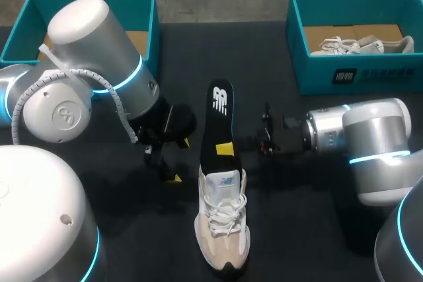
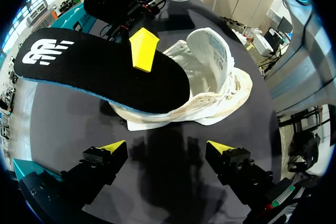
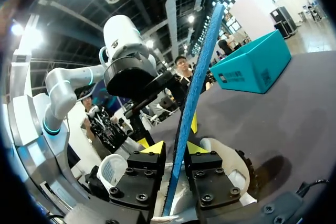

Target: Take the shoe out of the shoebox, open the shoe tongue, remove and reinsert the insole, then place the shoe into the shoebox

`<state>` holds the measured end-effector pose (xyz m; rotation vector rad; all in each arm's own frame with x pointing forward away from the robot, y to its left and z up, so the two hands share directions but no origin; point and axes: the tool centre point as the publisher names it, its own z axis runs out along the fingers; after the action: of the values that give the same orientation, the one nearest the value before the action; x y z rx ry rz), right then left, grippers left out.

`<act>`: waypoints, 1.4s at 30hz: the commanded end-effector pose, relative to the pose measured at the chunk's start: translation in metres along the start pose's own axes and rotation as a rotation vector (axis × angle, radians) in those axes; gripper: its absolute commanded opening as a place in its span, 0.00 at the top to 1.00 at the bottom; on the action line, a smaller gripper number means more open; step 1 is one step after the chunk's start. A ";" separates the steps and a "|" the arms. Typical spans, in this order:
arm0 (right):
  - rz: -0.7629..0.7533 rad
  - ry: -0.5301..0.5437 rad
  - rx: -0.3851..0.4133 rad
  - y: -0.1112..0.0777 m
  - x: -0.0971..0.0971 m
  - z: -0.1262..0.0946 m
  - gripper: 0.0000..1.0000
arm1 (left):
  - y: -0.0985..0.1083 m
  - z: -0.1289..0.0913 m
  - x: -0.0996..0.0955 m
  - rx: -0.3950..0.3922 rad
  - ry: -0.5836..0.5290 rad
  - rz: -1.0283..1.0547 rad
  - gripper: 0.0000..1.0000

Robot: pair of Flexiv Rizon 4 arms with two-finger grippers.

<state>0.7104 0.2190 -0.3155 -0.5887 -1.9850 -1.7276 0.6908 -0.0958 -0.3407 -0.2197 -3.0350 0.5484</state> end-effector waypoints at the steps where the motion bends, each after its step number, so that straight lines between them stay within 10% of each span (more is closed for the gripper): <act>1: 0.003 -0.003 0.008 0.003 -0.001 0.000 0.77 | 0.000 0.002 0.000 -0.001 -0.002 0.000 0.00; 12: 0.000 -0.003 -0.006 0.010 -0.006 0.002 0.82 | 0.000 0.002 0.000 -0.001 -0.002 0.000 0.00; 17: 0.002 -0.007 -0.025 0.010 -0.008 0.001 1.00 | 0.000 0.002 0.000 -0.001 -0.002 0.000 0.00; 42: 0.121 -0.001 -0.040 -0.017 -0.010 0.001 1.00 | 0.000 0.002 0.000 -0.001 -0.002 0.000 0.00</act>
<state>0.7101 0.2154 -0.3313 -0.7089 -1.8801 -1.7057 0.6909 -0.0958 -0.3407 -0.2197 -3.0350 0.5484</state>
